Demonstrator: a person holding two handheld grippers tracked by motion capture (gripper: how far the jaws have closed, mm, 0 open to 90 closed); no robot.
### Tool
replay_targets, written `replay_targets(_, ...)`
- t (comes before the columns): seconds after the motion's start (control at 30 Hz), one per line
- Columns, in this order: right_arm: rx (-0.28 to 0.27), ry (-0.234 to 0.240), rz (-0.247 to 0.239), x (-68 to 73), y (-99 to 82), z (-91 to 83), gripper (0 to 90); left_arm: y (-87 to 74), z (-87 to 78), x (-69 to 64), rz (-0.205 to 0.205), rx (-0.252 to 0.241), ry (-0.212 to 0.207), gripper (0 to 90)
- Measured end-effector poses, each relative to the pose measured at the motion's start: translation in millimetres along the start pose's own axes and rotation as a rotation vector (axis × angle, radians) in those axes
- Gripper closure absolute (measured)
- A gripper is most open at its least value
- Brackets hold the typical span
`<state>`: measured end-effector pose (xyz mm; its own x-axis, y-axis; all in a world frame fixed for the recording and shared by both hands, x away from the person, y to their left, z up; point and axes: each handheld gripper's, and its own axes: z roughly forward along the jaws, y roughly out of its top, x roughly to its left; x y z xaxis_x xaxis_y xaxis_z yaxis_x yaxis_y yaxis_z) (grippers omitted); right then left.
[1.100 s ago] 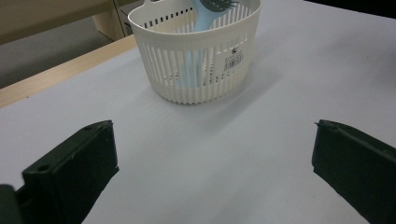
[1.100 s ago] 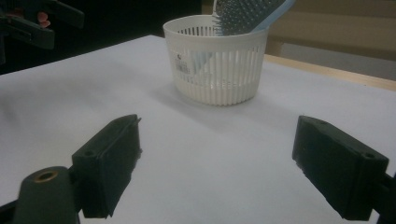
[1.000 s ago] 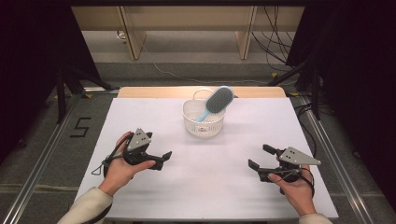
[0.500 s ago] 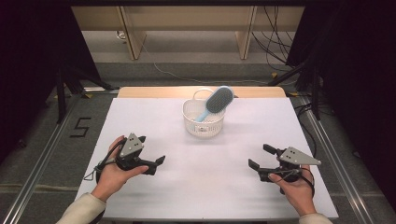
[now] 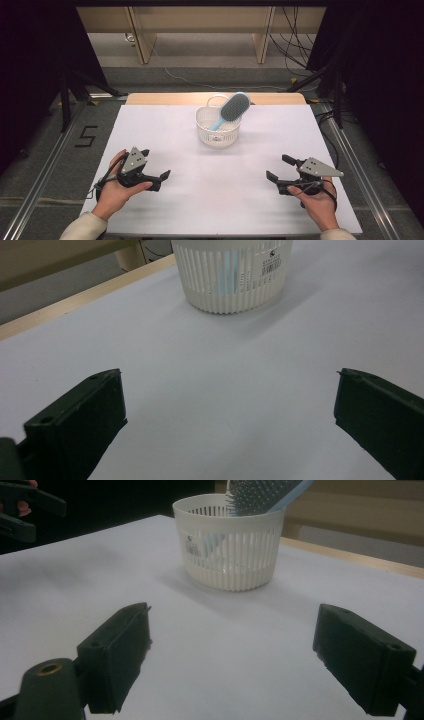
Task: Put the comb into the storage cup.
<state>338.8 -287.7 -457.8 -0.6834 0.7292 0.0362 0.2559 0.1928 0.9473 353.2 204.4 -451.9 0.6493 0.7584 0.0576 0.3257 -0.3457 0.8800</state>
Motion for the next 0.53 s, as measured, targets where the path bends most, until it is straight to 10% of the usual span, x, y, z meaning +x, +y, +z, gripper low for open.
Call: replay_targets(0.53,0.000,-0.005,0.003,-1.6,0.0,-1.1,15.9,-4.3,3.4,-4.2,-0.045,0.003,-0.020,0.0)
